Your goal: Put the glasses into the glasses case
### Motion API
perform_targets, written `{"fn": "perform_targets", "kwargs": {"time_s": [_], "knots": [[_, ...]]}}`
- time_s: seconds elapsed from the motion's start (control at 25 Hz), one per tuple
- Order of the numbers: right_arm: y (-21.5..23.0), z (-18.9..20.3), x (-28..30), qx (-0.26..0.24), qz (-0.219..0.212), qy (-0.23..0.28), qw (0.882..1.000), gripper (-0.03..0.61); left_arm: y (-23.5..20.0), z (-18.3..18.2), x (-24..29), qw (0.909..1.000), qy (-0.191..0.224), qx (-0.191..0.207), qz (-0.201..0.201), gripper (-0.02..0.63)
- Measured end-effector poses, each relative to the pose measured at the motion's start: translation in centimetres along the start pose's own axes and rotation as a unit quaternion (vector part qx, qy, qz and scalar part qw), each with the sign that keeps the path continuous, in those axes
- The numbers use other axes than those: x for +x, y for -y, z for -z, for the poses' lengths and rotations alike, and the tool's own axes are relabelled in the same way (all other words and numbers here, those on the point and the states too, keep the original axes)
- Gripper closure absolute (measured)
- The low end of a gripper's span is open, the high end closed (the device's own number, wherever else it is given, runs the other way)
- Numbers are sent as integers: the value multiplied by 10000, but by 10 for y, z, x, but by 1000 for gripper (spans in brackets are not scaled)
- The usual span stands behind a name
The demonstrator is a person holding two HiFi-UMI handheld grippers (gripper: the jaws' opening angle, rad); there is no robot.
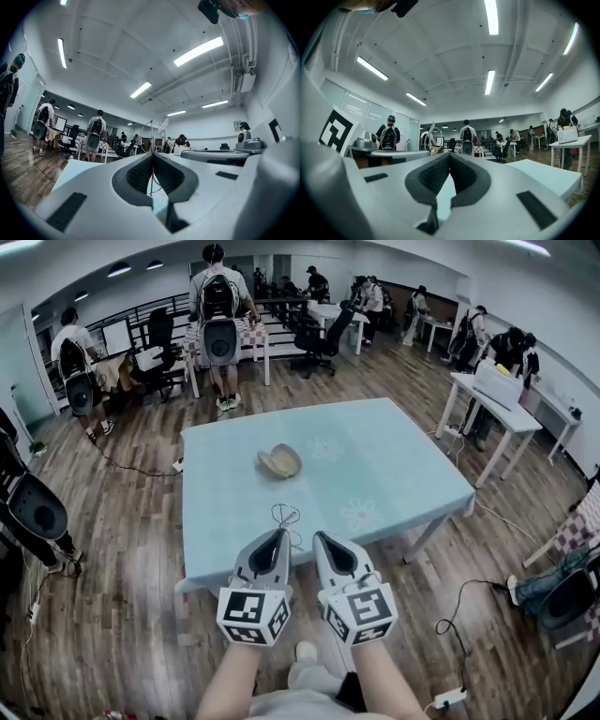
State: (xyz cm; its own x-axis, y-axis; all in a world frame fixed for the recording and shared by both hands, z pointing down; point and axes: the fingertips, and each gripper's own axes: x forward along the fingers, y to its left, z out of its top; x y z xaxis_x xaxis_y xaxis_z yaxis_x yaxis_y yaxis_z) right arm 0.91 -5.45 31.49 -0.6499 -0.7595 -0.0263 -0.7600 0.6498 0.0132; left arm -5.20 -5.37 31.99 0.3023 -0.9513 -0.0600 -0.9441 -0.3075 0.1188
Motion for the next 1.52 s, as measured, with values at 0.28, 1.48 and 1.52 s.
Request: {"fn": "perform_targets", "kwargs": {"time_s": [0.28, 1.48, 1.52], "knots": [[42, 25, 37, 134, -260, -226, 9993, 575, -10, 18, 53, 9995, -228, 25, -220, 600], [125, 63, 154, 23, -692, -605, 9958, 575, -100, 52, 184, 9933, -519, -340, -978, 601], [128, 64, 160, 12, -680, -615, 9958, 575, -104, 52, 190, 9932, -527, -353, -977, 601]]}}
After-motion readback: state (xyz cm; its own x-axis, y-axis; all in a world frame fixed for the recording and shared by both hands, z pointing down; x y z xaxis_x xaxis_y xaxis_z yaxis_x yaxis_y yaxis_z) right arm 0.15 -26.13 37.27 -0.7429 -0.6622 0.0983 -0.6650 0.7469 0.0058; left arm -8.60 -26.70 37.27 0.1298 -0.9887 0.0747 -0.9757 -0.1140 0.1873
